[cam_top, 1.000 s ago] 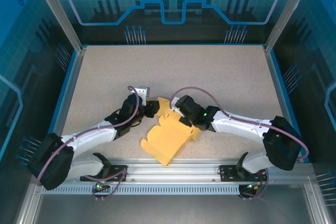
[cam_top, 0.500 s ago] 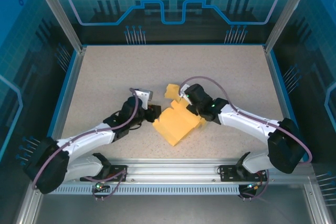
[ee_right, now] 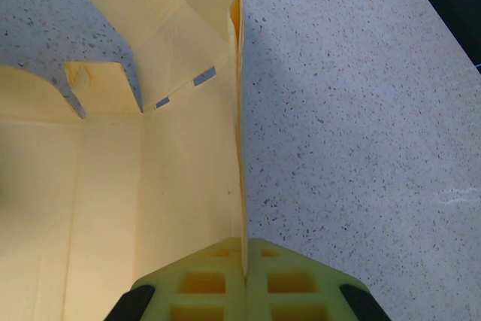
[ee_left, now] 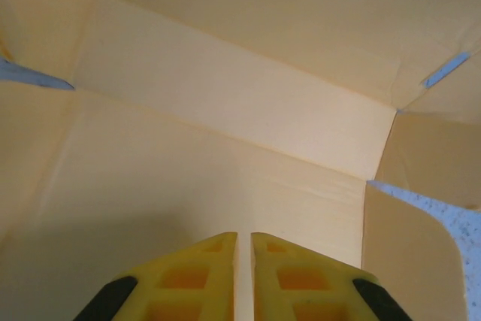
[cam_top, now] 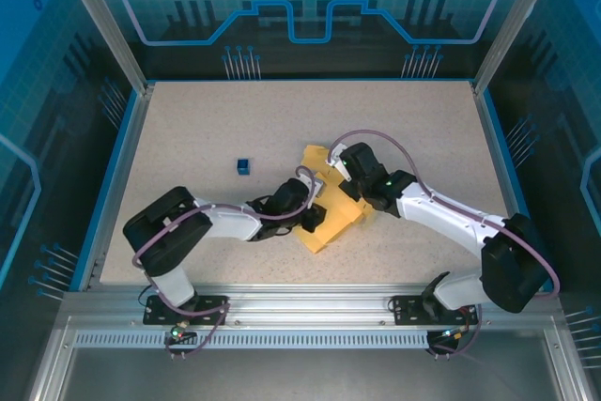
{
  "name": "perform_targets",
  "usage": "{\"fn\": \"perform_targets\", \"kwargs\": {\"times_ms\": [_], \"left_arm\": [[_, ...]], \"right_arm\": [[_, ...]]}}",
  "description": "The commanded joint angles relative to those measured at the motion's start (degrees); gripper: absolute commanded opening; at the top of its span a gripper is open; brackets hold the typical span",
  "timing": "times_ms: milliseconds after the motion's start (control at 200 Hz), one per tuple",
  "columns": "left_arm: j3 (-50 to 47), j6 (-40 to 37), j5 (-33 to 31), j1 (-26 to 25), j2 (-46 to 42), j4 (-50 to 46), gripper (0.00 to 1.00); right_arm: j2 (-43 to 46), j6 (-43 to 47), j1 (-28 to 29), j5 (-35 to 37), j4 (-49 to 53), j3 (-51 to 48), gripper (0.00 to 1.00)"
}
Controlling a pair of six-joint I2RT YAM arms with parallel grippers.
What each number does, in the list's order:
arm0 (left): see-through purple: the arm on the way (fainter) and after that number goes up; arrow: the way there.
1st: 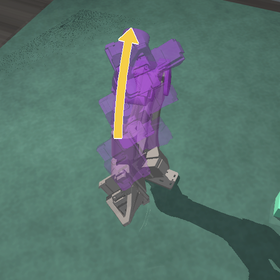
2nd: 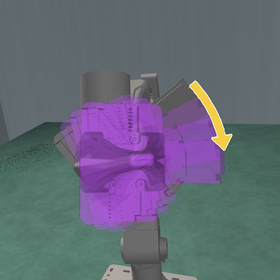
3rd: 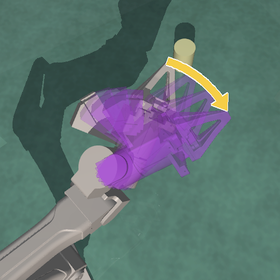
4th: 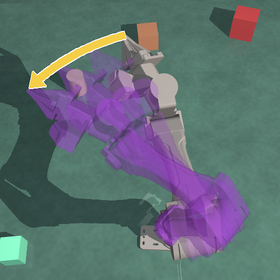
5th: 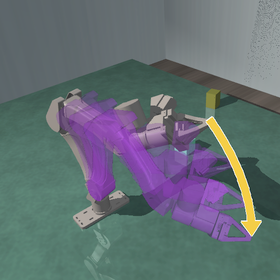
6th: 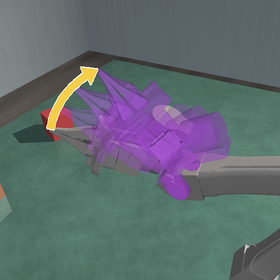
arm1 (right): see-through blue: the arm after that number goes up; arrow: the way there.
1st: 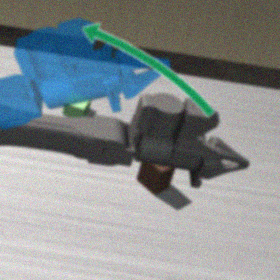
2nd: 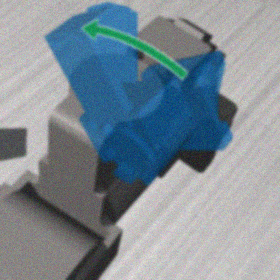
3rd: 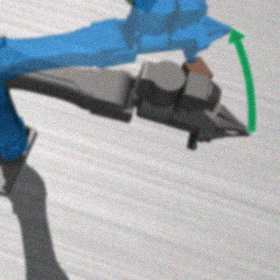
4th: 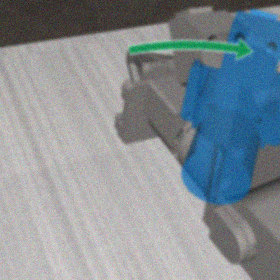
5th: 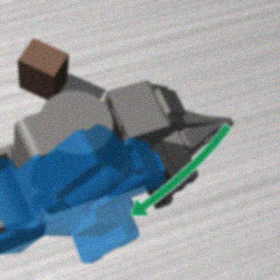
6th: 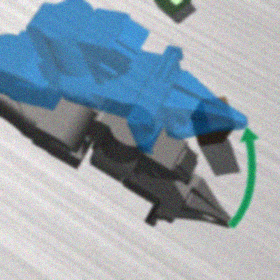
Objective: Fold the paper box
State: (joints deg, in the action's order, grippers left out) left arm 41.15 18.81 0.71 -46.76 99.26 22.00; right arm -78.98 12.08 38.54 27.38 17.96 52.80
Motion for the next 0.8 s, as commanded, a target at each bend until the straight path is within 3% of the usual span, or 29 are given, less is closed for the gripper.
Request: {"fn": "perform_targets", "kwargs": {"times_ms": [0, 795], "left_arm": [[0.4, -1.8, -1.2, -1.0, 2.9, 3.3, 0.11], [-5.3, -0.4, -4.8, -2.0, 6.4, 13.8, 0.07]], "right_arm": [[2.2, -0.5, -0.5, -1.7, -0.4, 0.6, 0.00], [0.2, -10.3, 4.5, -10.5, -3.4, -6.1, 0.00]]}}
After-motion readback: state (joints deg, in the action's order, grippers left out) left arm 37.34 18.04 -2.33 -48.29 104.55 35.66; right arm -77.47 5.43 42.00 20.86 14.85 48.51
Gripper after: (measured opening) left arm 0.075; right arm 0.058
